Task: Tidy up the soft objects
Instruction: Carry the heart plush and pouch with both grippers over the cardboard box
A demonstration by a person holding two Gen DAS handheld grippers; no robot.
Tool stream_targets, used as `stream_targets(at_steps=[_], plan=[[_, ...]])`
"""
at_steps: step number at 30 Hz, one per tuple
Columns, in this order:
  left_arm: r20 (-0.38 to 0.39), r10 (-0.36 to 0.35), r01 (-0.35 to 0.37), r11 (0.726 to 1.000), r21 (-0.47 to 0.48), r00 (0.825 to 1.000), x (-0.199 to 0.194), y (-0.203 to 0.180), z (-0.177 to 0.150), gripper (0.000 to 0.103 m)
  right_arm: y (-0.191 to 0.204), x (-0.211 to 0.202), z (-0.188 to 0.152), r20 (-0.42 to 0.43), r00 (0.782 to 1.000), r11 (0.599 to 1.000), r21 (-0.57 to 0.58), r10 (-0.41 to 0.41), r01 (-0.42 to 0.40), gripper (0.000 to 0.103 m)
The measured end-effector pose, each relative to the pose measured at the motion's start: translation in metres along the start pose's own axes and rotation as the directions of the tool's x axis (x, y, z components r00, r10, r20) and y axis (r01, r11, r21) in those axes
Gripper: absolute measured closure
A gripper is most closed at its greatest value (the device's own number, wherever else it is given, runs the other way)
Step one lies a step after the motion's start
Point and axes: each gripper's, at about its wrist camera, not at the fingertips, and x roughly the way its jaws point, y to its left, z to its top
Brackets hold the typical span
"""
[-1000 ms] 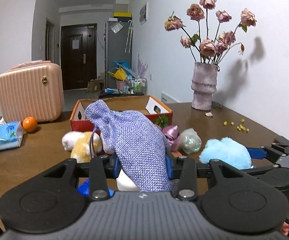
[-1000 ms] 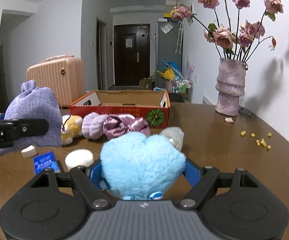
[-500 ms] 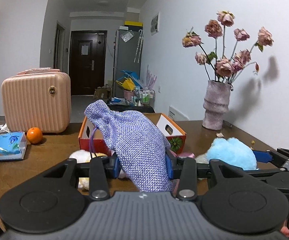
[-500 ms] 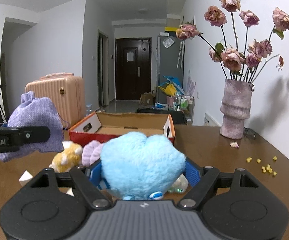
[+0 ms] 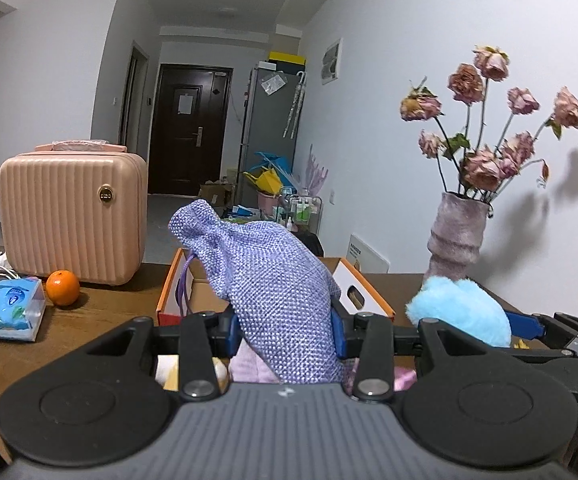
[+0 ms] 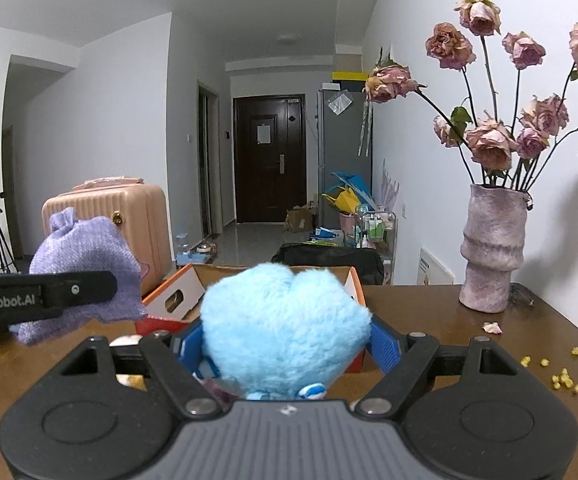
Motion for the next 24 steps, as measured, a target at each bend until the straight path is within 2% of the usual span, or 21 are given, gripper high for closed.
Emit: stream_targets(at_steps=[17,24], plan=[[-0.022,0.045,-0.047,0.997,-0.059,0.999,0.080,0.024,0.020,0.062,0.001,0.077,0.026,-0.008,1.000,1.000,-0.020,0.018,-0.018,0.023],[-0.024,0.059,-0.060,0.996,-0.072,0.998,0.106,0.030,0.028,0.062,-0.001,0.108,0.030,-0.036,0.999,0.999,-0.017,0.030,-0.030,0.023]])
